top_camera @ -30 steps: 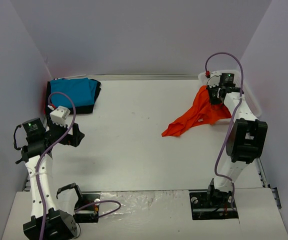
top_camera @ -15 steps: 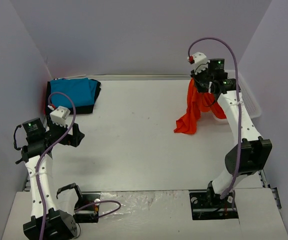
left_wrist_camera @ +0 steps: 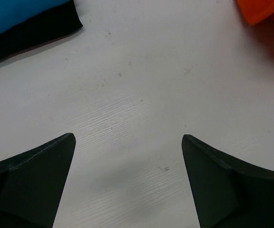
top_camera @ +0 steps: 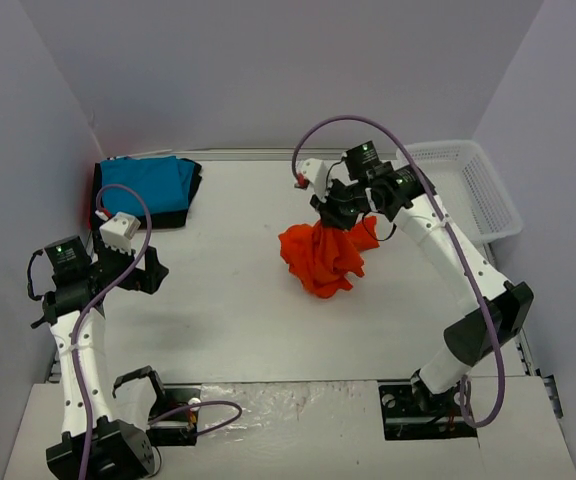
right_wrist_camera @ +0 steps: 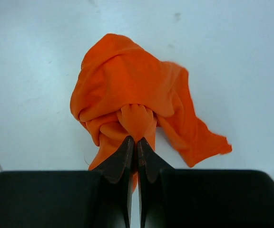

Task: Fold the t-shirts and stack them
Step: Move the tshirt to the center of the board

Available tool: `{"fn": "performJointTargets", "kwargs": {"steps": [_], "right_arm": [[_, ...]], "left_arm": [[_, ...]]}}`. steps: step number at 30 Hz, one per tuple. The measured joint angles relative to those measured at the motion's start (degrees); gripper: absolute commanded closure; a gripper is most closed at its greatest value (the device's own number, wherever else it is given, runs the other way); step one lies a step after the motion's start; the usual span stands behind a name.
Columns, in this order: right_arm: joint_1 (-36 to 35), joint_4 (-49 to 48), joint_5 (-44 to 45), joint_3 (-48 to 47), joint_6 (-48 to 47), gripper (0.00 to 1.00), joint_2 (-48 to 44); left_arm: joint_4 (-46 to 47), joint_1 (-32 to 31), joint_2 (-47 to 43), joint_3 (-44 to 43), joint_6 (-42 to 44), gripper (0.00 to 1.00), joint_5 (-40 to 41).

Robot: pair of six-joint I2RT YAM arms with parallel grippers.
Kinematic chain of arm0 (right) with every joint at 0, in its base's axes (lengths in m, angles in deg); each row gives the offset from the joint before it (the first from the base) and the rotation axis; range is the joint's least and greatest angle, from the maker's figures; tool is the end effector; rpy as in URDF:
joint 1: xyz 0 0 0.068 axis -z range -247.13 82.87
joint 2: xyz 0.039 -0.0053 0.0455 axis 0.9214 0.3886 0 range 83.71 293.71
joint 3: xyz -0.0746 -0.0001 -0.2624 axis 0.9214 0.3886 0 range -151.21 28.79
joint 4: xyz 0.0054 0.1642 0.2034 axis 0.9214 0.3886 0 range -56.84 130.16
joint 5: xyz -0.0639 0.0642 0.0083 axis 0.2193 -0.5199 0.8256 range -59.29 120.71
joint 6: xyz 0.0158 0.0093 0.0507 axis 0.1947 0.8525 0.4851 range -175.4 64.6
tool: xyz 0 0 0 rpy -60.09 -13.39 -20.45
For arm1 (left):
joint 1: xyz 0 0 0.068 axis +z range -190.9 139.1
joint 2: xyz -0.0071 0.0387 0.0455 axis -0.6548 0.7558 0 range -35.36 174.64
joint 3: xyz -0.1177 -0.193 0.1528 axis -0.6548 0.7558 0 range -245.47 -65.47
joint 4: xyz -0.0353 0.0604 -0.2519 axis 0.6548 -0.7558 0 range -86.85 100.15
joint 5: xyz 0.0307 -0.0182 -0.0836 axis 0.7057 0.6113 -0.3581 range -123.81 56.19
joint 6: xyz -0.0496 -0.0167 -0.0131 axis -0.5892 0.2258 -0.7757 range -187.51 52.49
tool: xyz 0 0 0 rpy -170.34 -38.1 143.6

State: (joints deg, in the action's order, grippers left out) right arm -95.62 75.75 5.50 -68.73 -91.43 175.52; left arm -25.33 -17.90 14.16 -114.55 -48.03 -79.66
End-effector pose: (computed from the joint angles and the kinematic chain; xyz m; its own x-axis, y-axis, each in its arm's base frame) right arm 0.3014 0.1808 0.3977 0.0032 -0.6036 -0.7972 -0.9015 0.3433 -0.2636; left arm 0.1702 0.0445 0.3144 -0.4216 0.0735 -0.9038 0.4276 0.8951 -0.1267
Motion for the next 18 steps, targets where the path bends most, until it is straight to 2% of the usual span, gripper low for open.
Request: {"fn": "performJointTargets", "kwargs": {"steps": [1,2,3,4,6,7,11,18], "right_arm": [[-1.7,2.29,-1.07,-0.35,-1.22,1.0,0.28],[-3.56,4.42,-1.79,-0.42,-2.47,0.92,0.66],[-5.27,6.21,-2.32,-0.28,-3.37,0.65,1.29],[-6.73,7.56,-2.47,0.22,-3.89,0.45,1.97],[-9.14,9.18,-3.02,2.38,-5.44,0.41,3.98],[-9.44,9.88,-3.37,3.65,-5.95,0.33,5.2],[-5.57,10.27,-4.22,9.4,-6.21,0.27,9.64],[3.58,7.74,-4.22,14.97,-5.42,0.28,8.17]], "left_arm": [[0.0,0.0,0.02,0.0,0.0,0.06,0.11],[0.0,0.0,0.02,0.0,0.0,0.06,0.28],[0.0,0.02,0.04,0.0,-0.02,0.06,0.39],[0.0,0.02,0.07,0.0,-0.02,0.06,0.52],[0.0,0.07,0.09,0.0,-0.02,0.06,0.7],[0.0,0.13,0.09,0.0,-0.02,0.06,0.74],[0.0,0.39,0.09,0.0,0.0,0.06,0.7],[-0.09,0.44,0.33,0.0,0.02,0.06,-0.66]]}}
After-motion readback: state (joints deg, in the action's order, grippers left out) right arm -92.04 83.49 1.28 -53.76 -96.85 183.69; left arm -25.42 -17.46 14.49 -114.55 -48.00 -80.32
